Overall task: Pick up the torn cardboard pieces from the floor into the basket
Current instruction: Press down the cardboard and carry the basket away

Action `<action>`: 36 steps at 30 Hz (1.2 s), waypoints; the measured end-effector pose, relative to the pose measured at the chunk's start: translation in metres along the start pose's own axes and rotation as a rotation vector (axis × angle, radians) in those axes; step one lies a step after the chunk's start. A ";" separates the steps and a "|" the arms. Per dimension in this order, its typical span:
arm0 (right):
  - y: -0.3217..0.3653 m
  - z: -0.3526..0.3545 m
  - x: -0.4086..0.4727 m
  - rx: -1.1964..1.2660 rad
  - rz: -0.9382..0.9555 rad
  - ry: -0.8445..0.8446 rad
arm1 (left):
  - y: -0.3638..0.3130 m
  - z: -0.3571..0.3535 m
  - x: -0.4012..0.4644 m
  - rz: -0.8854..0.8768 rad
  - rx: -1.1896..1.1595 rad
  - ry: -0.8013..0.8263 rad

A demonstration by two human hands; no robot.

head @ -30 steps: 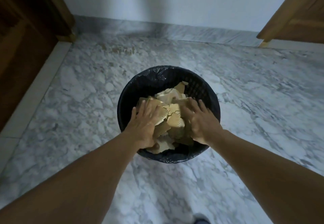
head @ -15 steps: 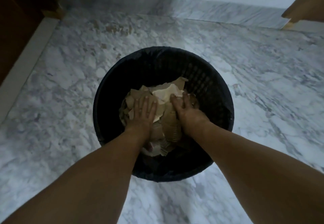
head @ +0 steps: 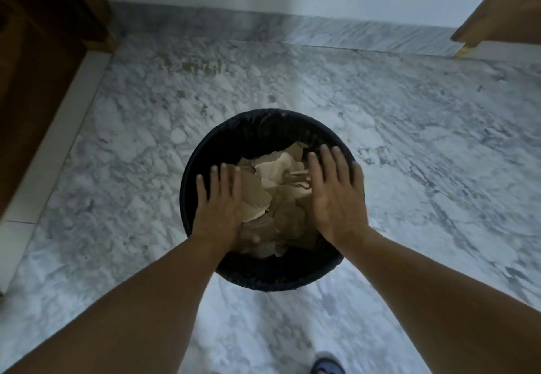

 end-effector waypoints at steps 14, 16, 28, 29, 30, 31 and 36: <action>-0.060 0.037 -0.032 0.542 -0.629 0.437 | 0.021 0.057 -0.036 0.548 -0.776 -0.035; -0.072 0.057 -0.041 0.516 -0.619 0.463 | 0.014 0.076 -0.046 0.544 -0.772 -0.025; -0.128 0.191 -0.108 0.504 -0.672 0.409 | -0.028 0.206 -0.119 0.446 -0.790 -0.085; -0.131 0.204 -0.119 0.511 -0.688 0.402 | -0.031 0.219 -0.129 0.443 -0.787 -0.084; -0.132 0.208 -0.126 0.517 -0.698 0.401 | -0.033 0.224 -0.136 0.450 -0.788 -0.080; -0.135 0.222 -0.135 0.526 -0.712 0.389 | -0.036 0.237 -0.146 0.438 -0.796 -0.084; -0.144 0.268 -0.178 0.530 -0.742 0.374 | -0.044 0.272 -0.188 0.392 -0.832 -0.078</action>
Point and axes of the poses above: each hand's wrist, its own x-axis towards the middle knuckle, its own z-axis out of the back of the hand, y = z × x, the point moved 1 cm from there along x, towards the middle knuckle, and after that the axes turned 9 degrees about -x, right-handed, at the moved point
